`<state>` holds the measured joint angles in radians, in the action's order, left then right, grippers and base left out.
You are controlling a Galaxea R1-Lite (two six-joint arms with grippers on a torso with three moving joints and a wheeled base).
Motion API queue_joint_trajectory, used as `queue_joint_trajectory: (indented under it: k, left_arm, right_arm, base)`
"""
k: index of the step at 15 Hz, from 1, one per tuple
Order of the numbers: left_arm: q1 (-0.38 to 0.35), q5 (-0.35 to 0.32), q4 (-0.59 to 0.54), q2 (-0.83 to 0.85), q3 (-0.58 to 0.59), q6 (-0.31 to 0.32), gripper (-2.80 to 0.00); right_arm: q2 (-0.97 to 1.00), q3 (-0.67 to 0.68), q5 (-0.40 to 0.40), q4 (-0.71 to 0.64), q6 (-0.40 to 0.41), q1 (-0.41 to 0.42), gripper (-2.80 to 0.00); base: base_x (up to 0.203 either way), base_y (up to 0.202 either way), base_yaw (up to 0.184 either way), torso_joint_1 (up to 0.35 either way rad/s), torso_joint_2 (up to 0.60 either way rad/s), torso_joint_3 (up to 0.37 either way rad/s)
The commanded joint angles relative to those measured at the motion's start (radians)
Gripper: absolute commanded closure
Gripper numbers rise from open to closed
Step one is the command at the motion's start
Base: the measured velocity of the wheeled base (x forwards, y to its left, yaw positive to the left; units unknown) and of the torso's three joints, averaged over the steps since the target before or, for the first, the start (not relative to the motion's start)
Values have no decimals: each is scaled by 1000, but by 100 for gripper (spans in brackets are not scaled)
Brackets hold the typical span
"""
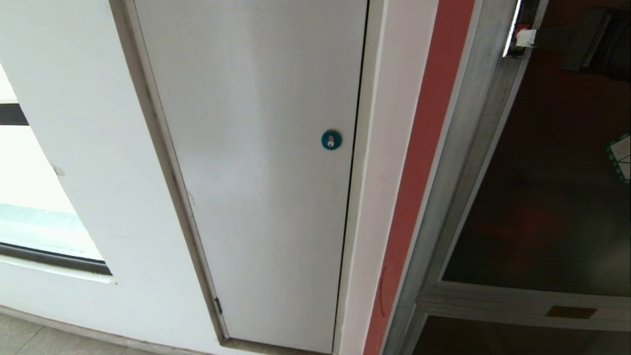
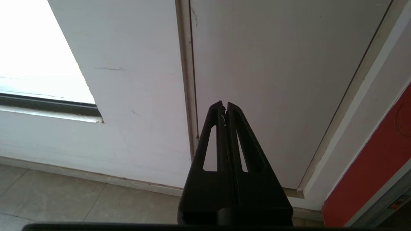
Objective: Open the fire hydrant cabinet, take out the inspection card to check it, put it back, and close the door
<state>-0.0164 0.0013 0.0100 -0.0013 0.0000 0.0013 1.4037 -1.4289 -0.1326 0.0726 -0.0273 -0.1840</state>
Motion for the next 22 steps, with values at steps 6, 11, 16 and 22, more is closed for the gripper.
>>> queue_joint_trajectory:
  k: [6,11,16,22]
  left_arm:
    - [0,0,1,1,5,-1,0]
    - [0,0,1,1,5,-1,0]
    - [0,0,1,0,5,-1,0]
    - [0,0,1,0,5,-1,0]
  right_arm:
    - [38,-29,-2,1,-9,25,0]
    - [-31,32,-12,-5,-10,3,0]
    - [-167,184,2,-4,-13,-106,0]
    - [-221,340,429,180,10,-353,0]
  base:
    - [0,0,0,0,0,0]
    - [0,0,0,0,0,0]
    - [0,0,0,0,0,0]
    - [0,0,0,0,0,0]
